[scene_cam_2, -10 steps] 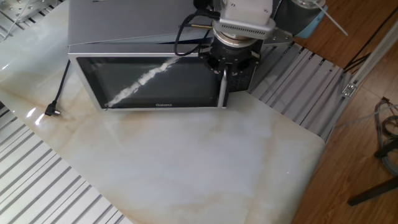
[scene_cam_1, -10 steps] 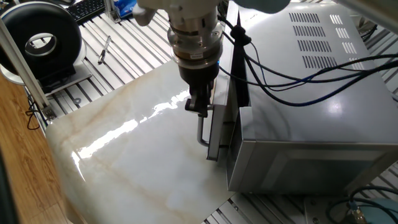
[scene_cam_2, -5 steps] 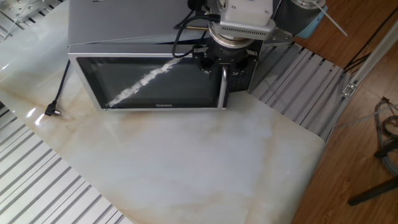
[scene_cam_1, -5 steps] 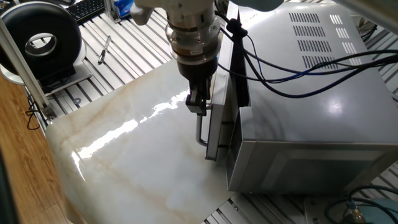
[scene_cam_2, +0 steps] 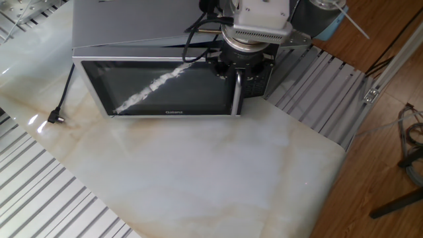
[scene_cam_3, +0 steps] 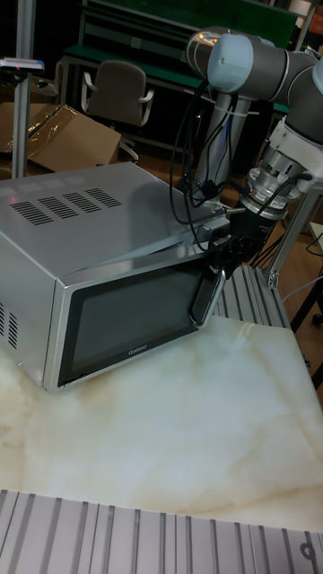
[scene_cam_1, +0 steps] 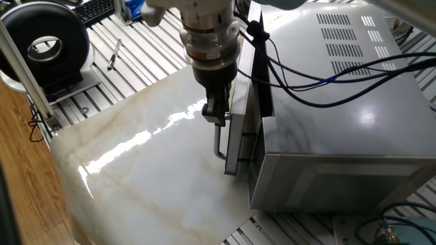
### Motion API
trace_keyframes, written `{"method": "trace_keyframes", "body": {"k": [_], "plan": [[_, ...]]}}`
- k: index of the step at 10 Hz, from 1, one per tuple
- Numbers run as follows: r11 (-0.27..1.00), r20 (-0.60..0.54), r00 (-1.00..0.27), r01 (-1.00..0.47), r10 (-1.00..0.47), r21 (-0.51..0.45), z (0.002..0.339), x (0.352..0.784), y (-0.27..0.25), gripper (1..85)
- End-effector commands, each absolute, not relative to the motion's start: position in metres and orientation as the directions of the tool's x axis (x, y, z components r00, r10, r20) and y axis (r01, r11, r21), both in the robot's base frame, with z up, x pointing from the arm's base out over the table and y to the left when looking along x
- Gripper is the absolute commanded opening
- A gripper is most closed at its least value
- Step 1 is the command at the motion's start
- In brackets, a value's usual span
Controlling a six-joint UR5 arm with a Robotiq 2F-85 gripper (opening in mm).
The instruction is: Open the microwave door
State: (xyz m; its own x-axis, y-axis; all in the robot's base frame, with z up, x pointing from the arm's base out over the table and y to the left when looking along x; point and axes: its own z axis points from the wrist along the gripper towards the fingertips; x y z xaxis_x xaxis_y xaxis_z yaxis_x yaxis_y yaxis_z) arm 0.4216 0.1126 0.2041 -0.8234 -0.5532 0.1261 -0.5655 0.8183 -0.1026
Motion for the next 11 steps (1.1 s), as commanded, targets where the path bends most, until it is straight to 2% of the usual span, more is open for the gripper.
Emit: {"method": "trace_keyframes", "body": {"k": [1, 4, 6, 8, 11], "plan": [[0.862, 0.124, -0.862, -0.502, -0.492, -0.068, 0.208, 0.407, 0.125, 37.0], [0.87, 0.109, -0.867, -0.492, -0.486, -0.034, 0.206, 0.399, 0.14, 47.0], [0.872, 0.106, -0.867, -0.49, -0.486, -0.007, 0.209, 0.394, 0.146, 49.7], [0.873, 0.099, -0.869, -0.487, -0.485, 0.004, 0.212, 0.397, 0.146, 49.7], [0.855, 0.127, -0.848, -0.519, -0.514, -0.009, 0.234, 0.402, 0.122, 49.7]]}}
